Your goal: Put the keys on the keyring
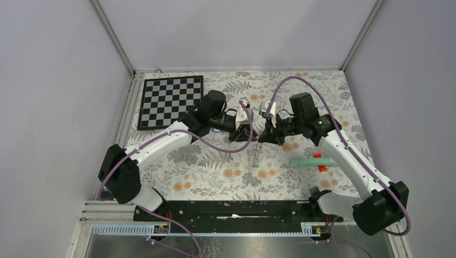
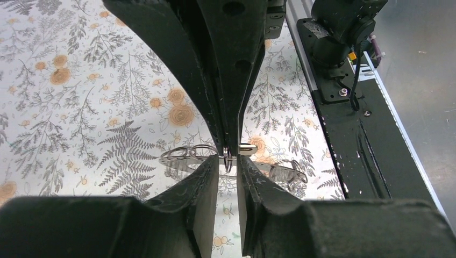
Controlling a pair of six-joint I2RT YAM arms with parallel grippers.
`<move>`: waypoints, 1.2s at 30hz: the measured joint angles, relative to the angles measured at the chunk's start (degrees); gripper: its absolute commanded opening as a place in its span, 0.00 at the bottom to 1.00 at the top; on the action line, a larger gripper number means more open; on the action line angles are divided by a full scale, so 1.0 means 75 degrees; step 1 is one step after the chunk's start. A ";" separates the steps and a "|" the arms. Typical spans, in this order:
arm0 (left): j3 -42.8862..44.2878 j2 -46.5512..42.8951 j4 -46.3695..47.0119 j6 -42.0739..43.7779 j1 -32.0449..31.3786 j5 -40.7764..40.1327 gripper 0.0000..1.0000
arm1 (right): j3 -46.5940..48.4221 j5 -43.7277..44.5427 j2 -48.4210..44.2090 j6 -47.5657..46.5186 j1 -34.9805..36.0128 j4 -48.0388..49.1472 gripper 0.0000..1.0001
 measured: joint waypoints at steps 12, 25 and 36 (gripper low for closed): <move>-0.0003 -0.0087 0.0207 -0.0175 0.0055 0.0015 0.25 | -0.0017 -0.0009 -0.0055 0.0009 0.0000 0.0006 0.00; -0.0003 -0.0029 0.0323 -0.0388 0.0044 0.0160 0.23 | -0.0035 -0.0009 -0.0064 0.0044 0.0000 0.0009 0.00; -0.0006 0.0064 0.0399 -0.0519 0.0003 0.0184 0.00 | -0.0064 -0.0012 -0.0079 0.0096 0.0000 0.0125 0.00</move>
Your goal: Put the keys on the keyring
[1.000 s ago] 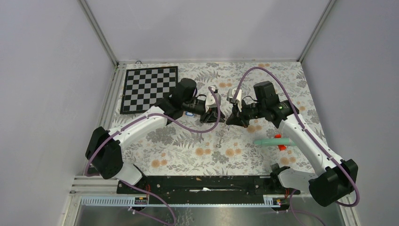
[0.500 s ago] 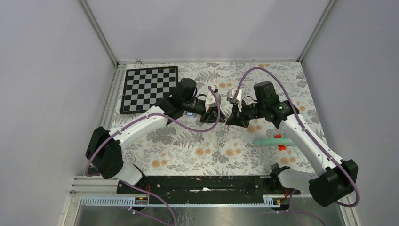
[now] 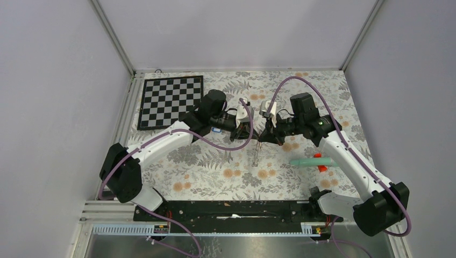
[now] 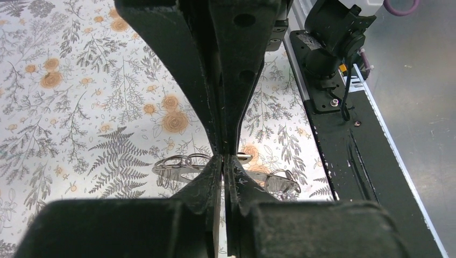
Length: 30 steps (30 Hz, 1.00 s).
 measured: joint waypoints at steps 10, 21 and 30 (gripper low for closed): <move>-0.0353 -0.0009 0.0816 -0.0965 0.0131 0.0143 0.00 | -0.0195 0.0102 -0.0198 0.0201 0.0000 0.0265 0.23; -0.1772 -0.0323 0.4433 -0.4465 0.0854 0.0493 0.00 | -0.0262 -0.0070 -0.0469 0.0717 -0.0003 0.0866 0.32; -0.1886 -0.0376 0.5319 -0.5050 0.0845 0.0758 0.00 | -0.0268 -0.0067 -0.0455 0.0825 -0.0003 0.0968 0.33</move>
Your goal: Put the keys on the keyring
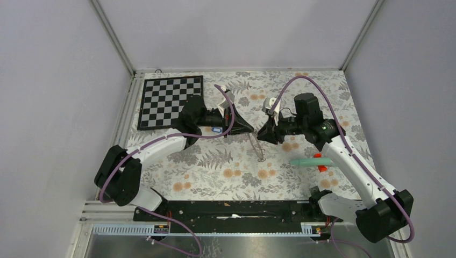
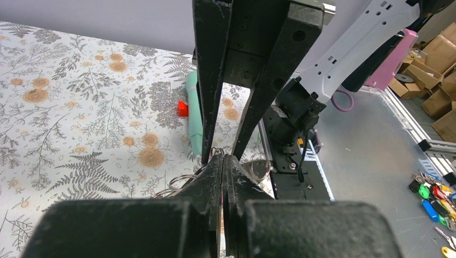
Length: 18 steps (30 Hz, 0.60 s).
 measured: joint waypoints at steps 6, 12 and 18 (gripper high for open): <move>0.0000 0.0000 -0.0006 0.0102 0.0000 0.0090 0.00 | 0.0041 0.0047 -0.0006 -0.0175 0.0000 -0.0189 0.33; 0.0000 -0.0006 -0.0201 0.0286 -0.0006 0.0125 0.00 | 0.0111 0.0152 -0.0096 -0.0382 0.0000 -0.0356 0.34; 0.0000 -0.0006 -0.0391 0.0460 -0.0006 0.0131 0.00 | 0.0195 0.0224 -0.0122 -0.0493 0.0000 -0.0443 0.35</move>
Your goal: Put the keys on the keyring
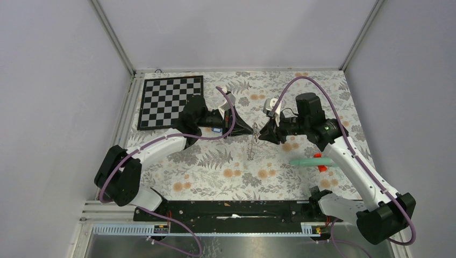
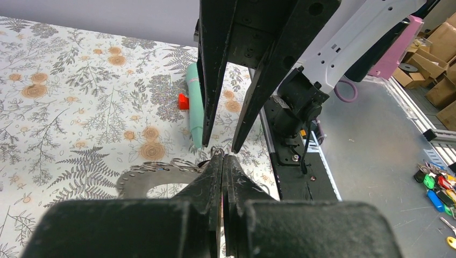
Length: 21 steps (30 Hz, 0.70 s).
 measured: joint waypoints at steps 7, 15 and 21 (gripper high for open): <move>0.0000 0.0000 -0.0003 0.0035 0.0000 0.0041 0.00 | 0.0023 -0.0076 0.0009 -0.0082 0.0000 -0.0015 0.35; 0.0000 0.0000 -0.0003 0.0041 0.0000 0.0117 0.00 | 0.0023 -0.0344 0.0187 -0.0265 0.0000 0.0006 0.25; 0.0000 0.0000 -0.0003 0.0038 0.0000 0.0163 0.00 | 0.0009 -0.0571 0.0216 -0.0356 0.0000 0.0096 0.06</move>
